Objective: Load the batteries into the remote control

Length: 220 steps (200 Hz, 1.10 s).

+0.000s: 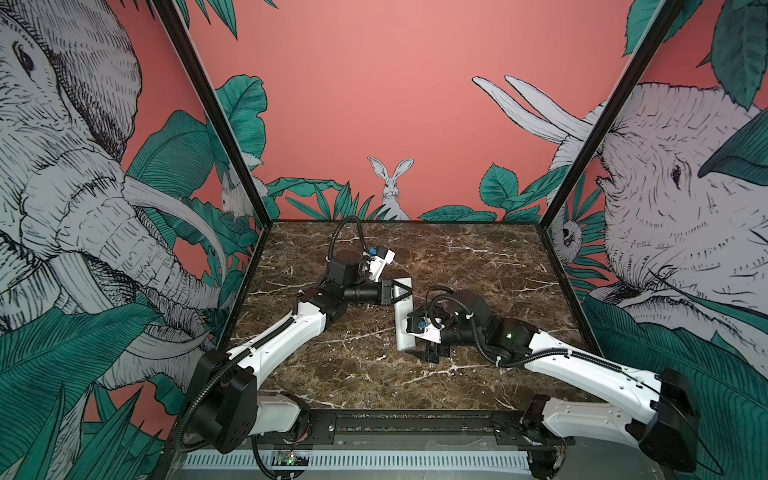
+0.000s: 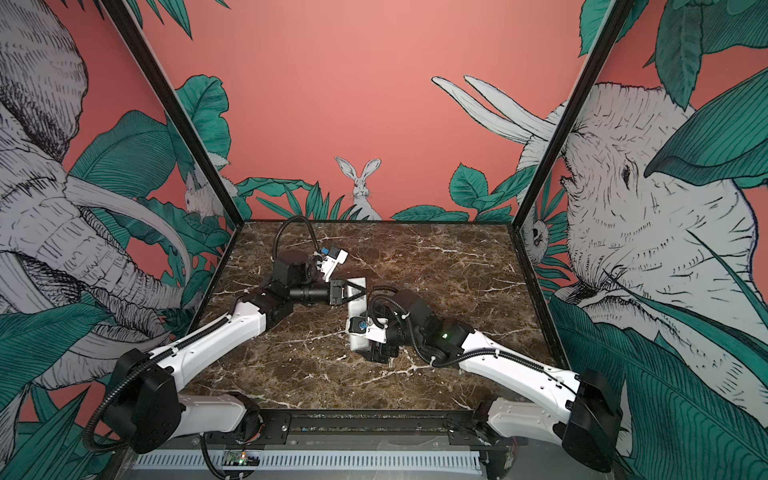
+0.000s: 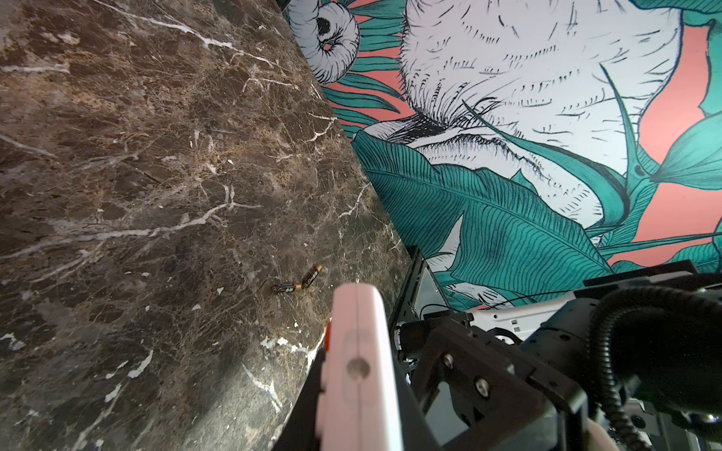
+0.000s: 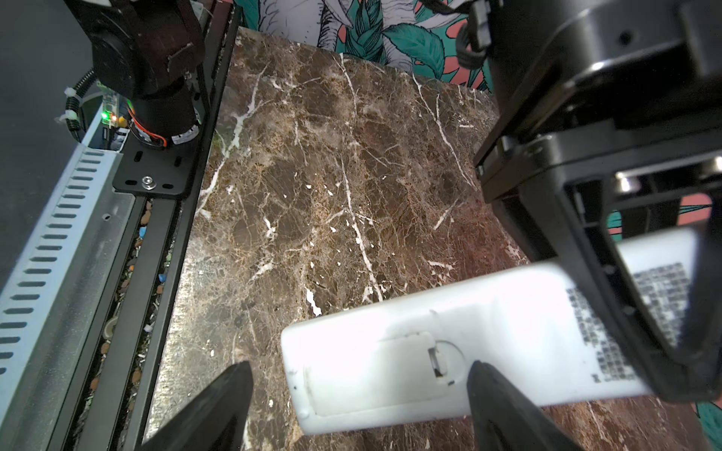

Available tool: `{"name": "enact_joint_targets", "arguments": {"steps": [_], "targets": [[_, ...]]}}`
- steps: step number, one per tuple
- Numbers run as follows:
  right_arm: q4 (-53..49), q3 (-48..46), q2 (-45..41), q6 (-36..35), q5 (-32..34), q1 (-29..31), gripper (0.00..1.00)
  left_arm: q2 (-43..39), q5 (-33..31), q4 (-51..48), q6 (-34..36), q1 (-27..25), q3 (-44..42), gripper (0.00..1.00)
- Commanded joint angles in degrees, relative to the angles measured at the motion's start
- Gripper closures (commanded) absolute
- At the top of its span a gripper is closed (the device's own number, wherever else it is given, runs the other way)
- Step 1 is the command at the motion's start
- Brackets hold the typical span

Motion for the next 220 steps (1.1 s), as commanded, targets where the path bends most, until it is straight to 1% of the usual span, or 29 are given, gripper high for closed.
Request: {"name": "enact_joint_targets", "arguments": {"steps": [1, 108, 220], "targets": [[1.08, 1.44, 0.55, -1.39, 1.57, 0.92, 0.12, -2.37, 1.43, 2.66, -1.09, 0.24, -0.79, 1.00], [0.72, 1.39, 1.37, -2.28, 1.58, 2.42, 0.13, -2.60, 1.22, 3.14, -1.72, 0.10, -1.07, 1.00], [0.02, 1.74, 2.82, -3.33, 4.38, 3.47, 0.14, -2.95, 1.44, 3.87, -2.46, 0.10, -1.40, 1.00]]}}
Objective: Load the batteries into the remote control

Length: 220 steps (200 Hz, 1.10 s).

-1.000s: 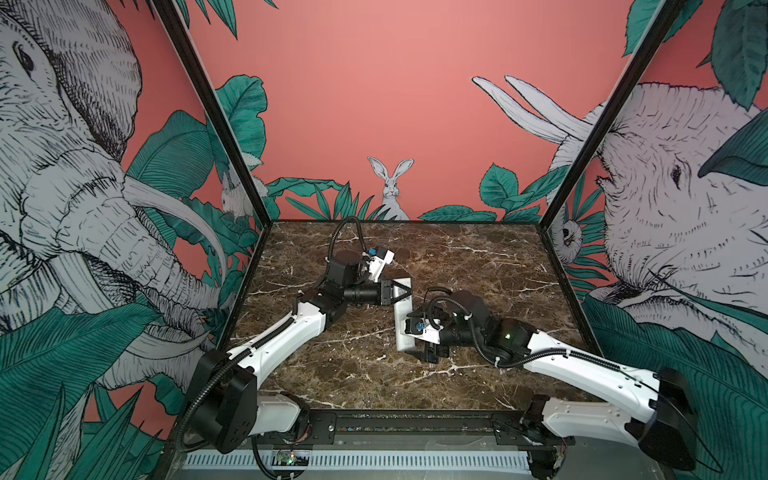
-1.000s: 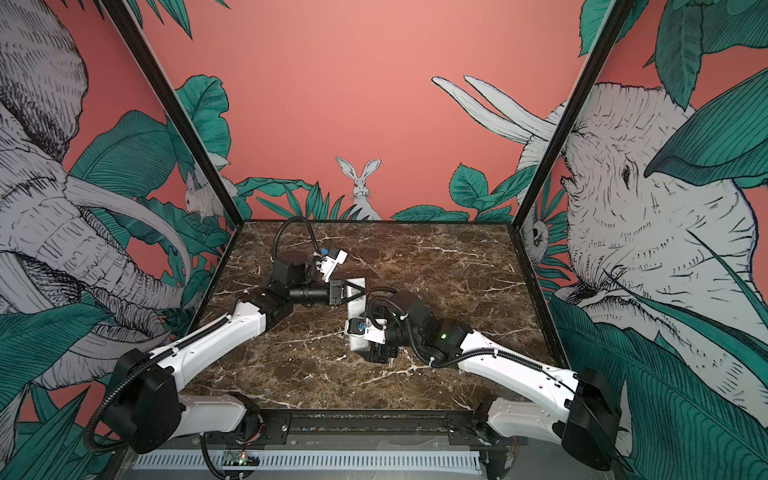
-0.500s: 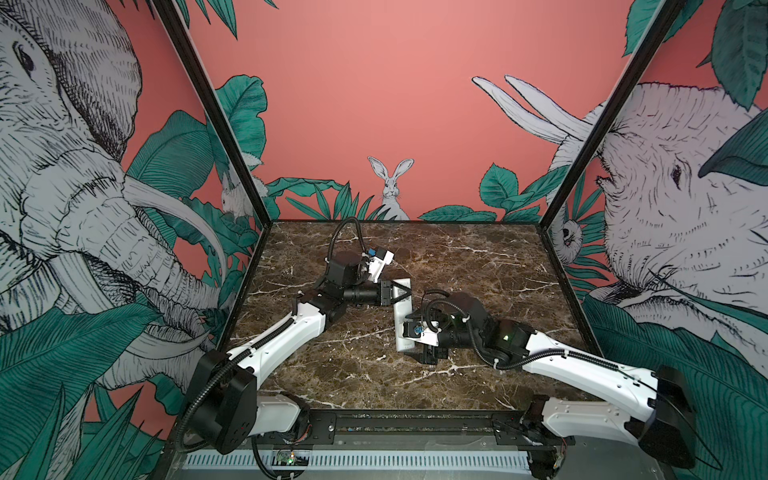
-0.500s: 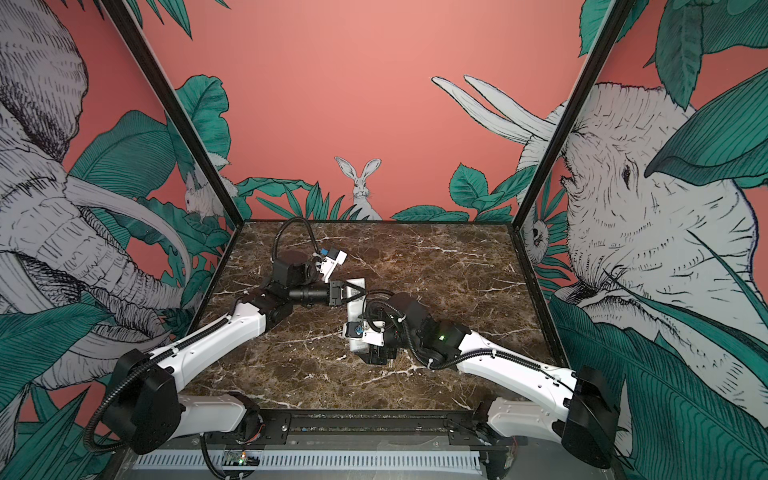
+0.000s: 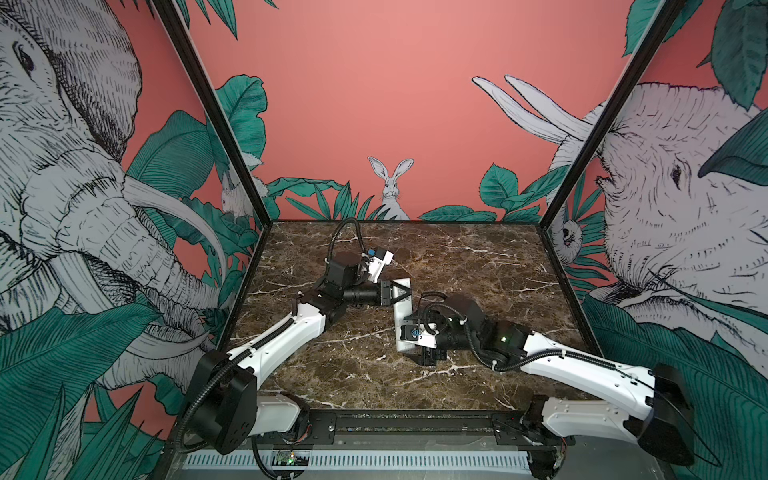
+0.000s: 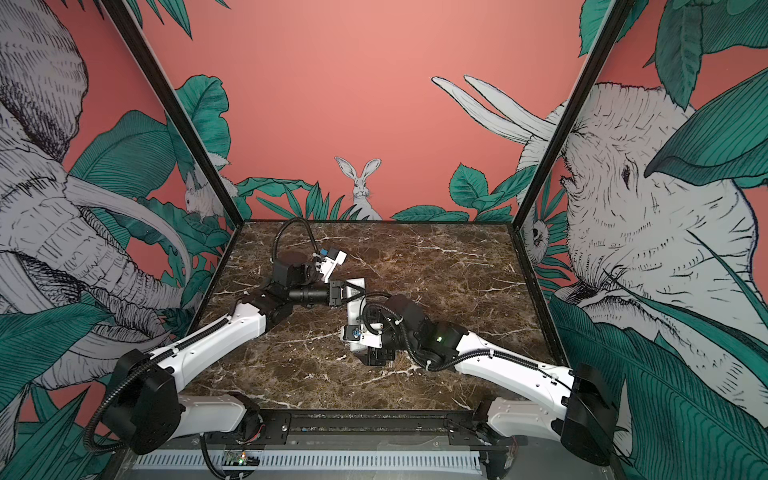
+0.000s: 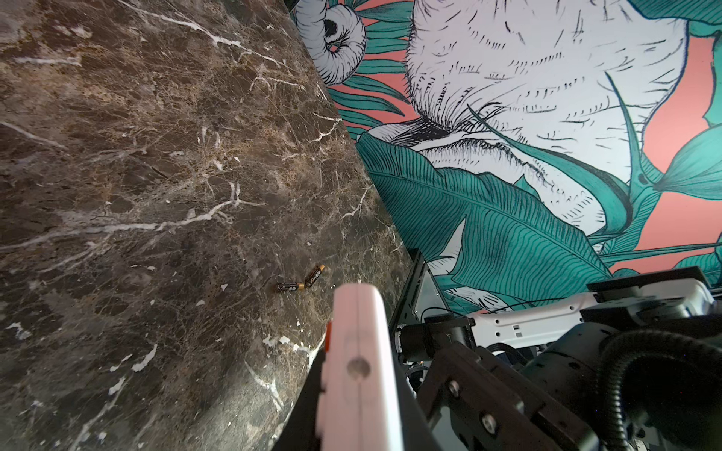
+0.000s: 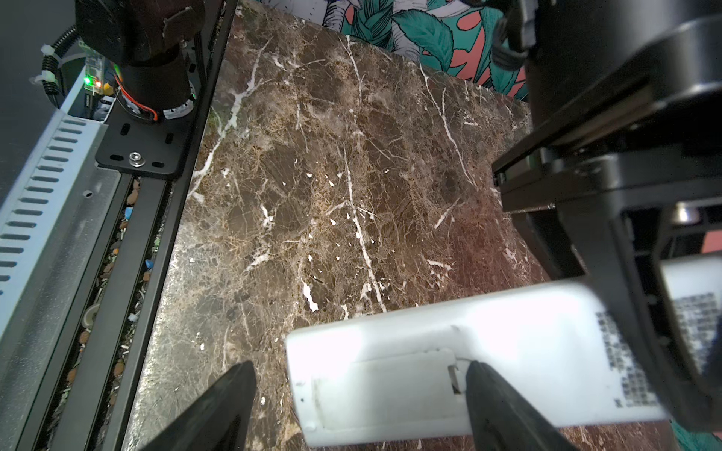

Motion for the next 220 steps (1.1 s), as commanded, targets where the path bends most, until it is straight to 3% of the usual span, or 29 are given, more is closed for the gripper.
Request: {"name": "enact_joint_targets", "arguments": {"steps": [1, 36, 80, 220], "targets": [[-0.18, 1.52, 1.34, -0.95, 0.58, 0.60, 0.14, -2.62, 2.03, 3.03, -1.36, -0.01, -0.31, 1.00], [-1.09, 2.18, 2.44, -0.94, 0.24, 0.73, 0.16, -2.66, 2.29, 2.88, -1.31, 0.00, -0.11, 1.00], [-2.13, 2.56, 3.00, -0.86, 0.11, 0.82, 0.26, -3.08, 2.30, 2.35, -0.78, 0.07, 0.26, 1.00], [-6.92, 4.58, 5.03, -1.31, -3.34, 1.37, 0.37, -3.75, 0.63, -0.43, 1.54, 0.45, 1.19, 1.00]]}}
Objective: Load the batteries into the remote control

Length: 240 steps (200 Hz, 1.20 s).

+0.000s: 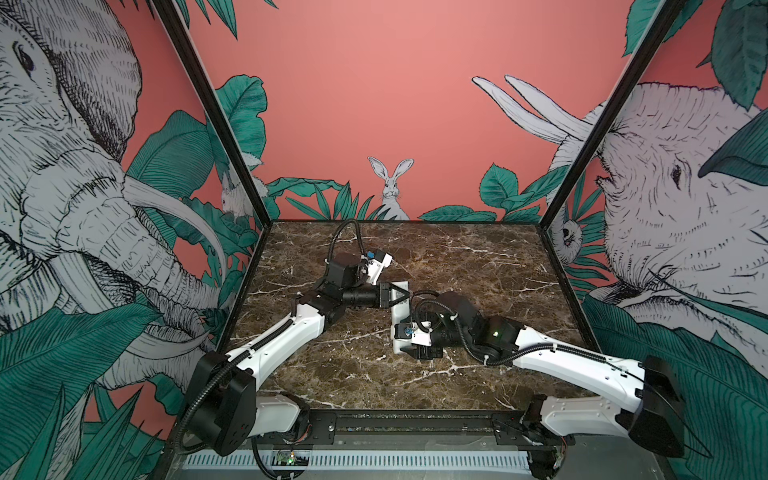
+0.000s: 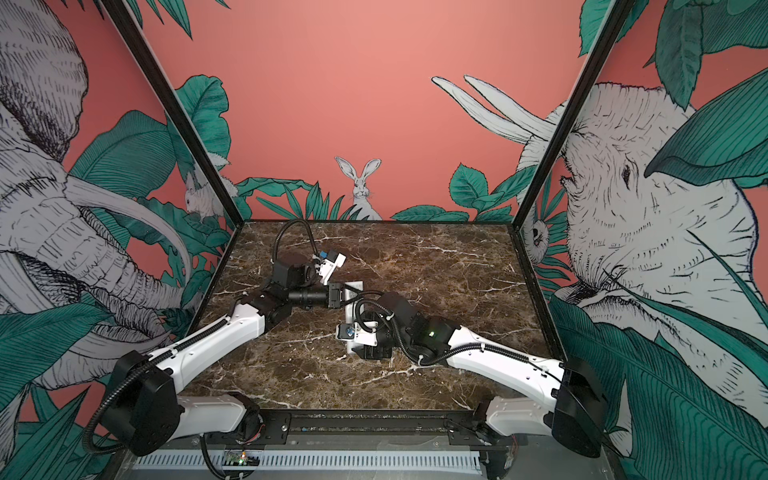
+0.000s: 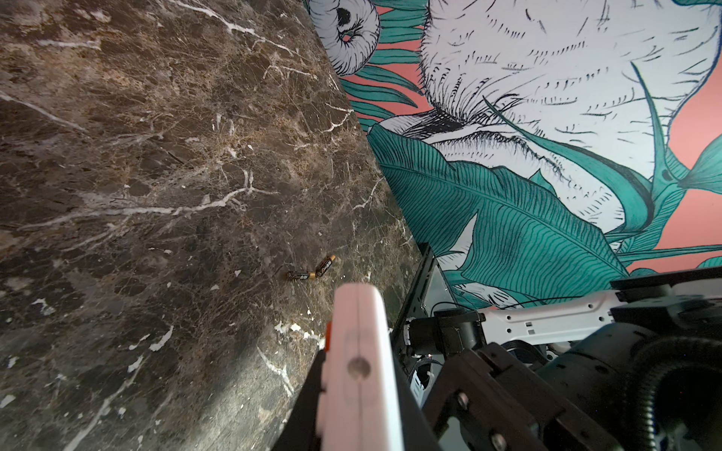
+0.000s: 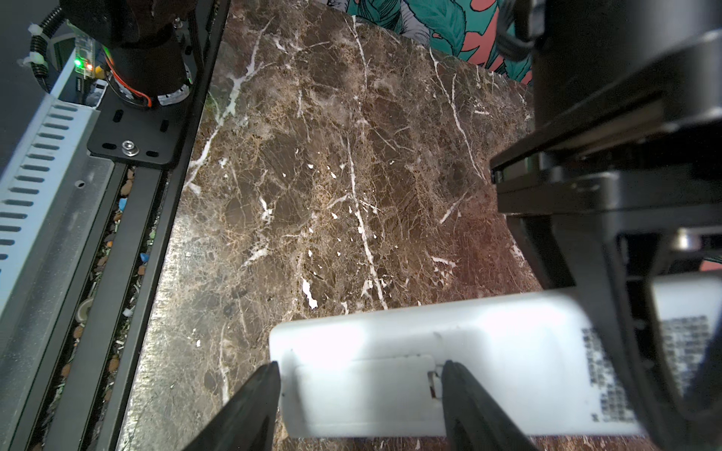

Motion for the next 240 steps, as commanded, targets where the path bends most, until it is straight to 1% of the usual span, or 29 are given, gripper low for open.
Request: {"name": "enact_joint_targets", "arguments": {"steps": [1, 40, 74, 240], "targets": [[-4.11, 1.03, 1.46, -0.67, -3.55, 0.97, 0.37, -3.04, 1.28, 2.89, -0.30, 0.11, 1.41, 1.00], [-4.82, 1.18, 1.46, -0.80, -4.24, 1.15, 0.47, -3.09, 0.89, 1.96, 0.33, 0.29, 1.24, 1.00], [-4.96, 1.28, 1.13, -0.83, -4.30, 1.26, 0.54, -3.34, 0.36, 0.56, 1.35, 0.29, 1.29, 1.00], [-4.94, 1.04, -0.31, -0.73, -4.53, 2.09, 0.65, -3.47, -1.04, -0.97, 2.60, 0.35, -0.08, 1.00]]}}
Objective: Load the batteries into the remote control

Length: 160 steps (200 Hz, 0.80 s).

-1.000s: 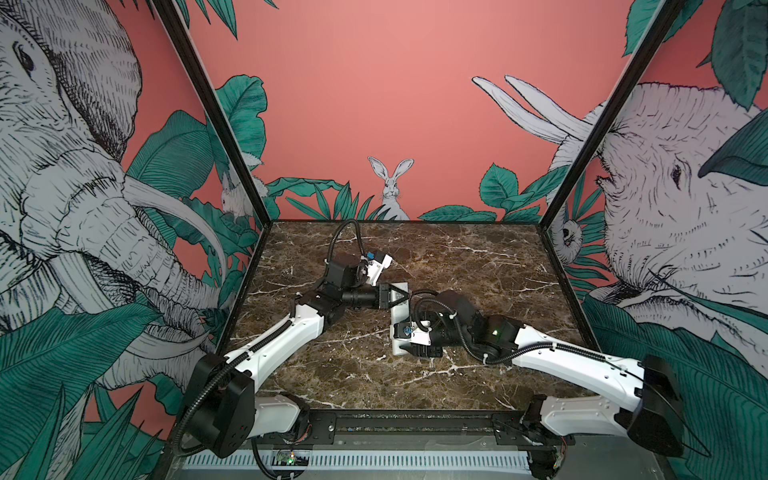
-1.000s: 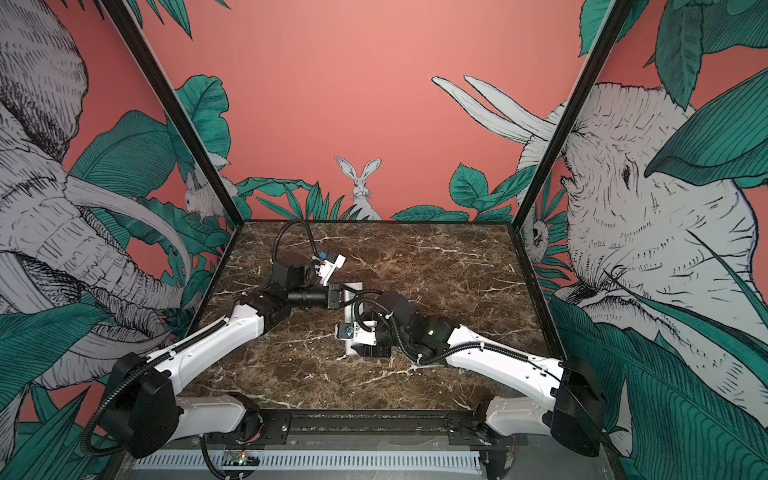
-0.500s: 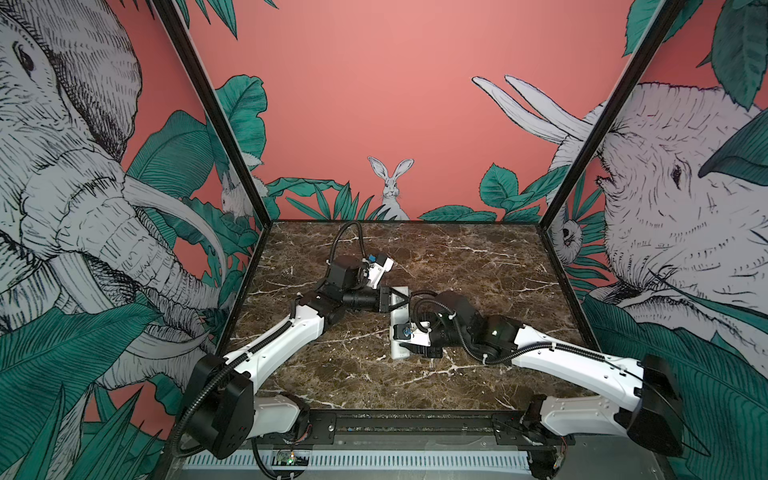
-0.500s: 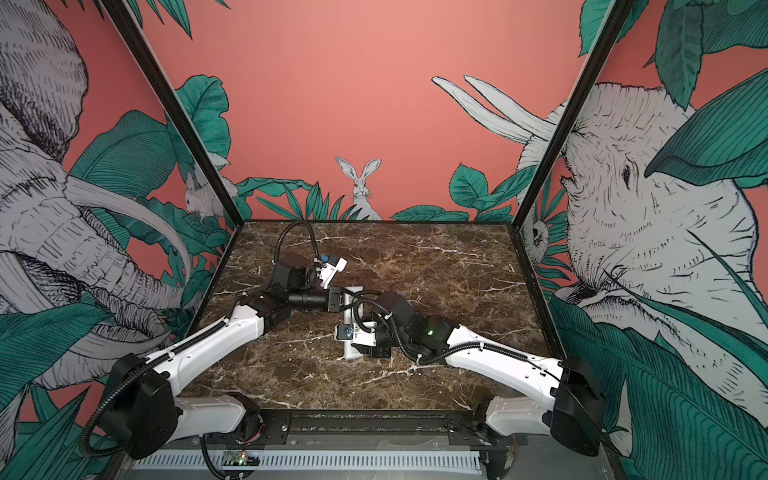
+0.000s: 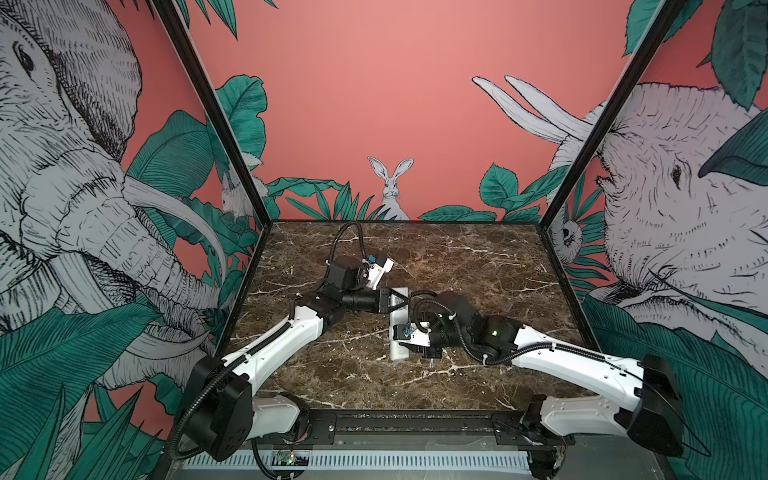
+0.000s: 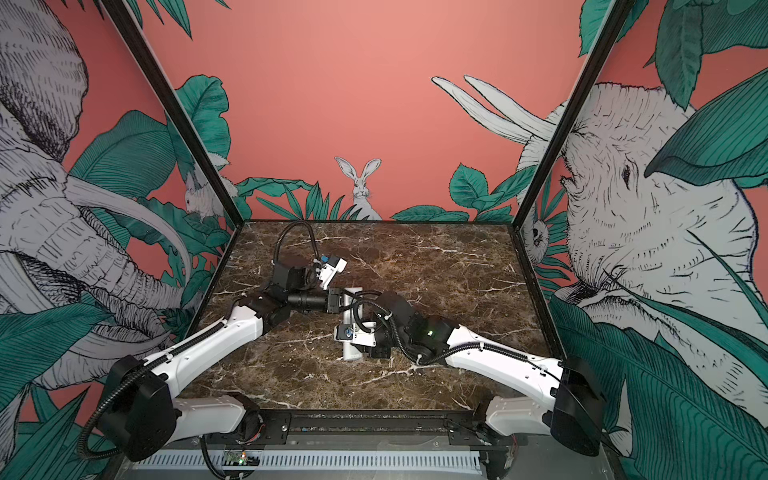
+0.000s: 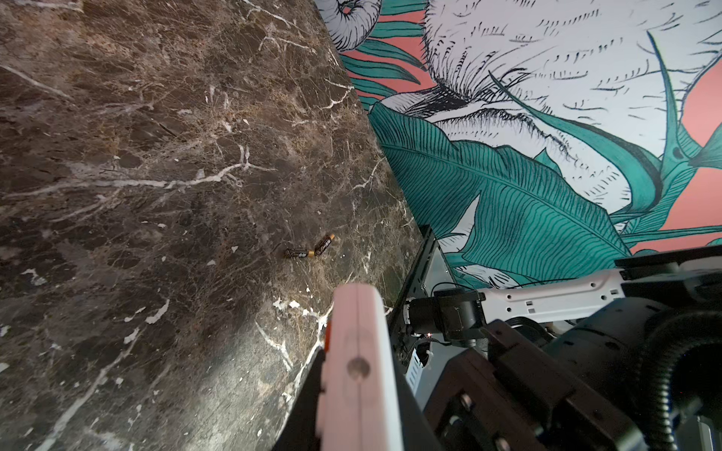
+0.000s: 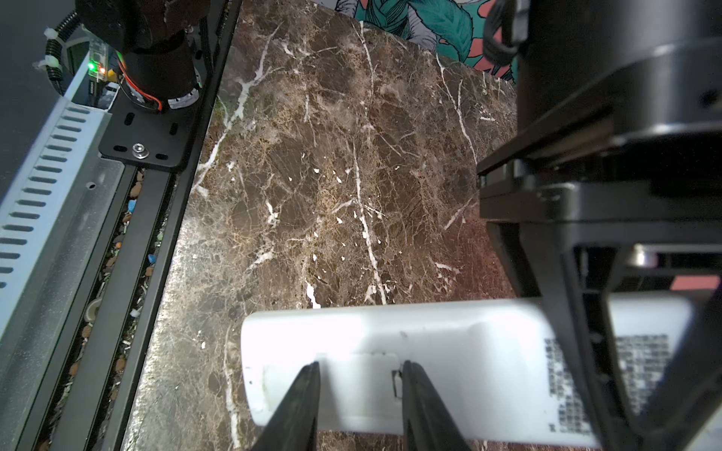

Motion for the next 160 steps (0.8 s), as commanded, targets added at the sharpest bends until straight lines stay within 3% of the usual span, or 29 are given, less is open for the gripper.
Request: {"name": "enact_joint_targets", "arguments": {"steps": [1, 85, 160], "targets": [[-4.15, 0.21, -0.76, -0.19, -3.98, 1.63, 0.65, -2.25, -1.28, 3.49, 0.38, 0.49, 0.05, 1.00], [-4.05, 0.10, -1.06, -0.27, -3.48, 1.69, 0.69, -1.80, -1.66, 2.25, 1.22, 0.53, 0.11, 1.00], [-2.81, -0.50, -1.63, -0.23, -1.85, 1.75, 0.65, -1.80, -0.72, 1.99, 1.21, 0.49, 0.24, 1.00]]}}
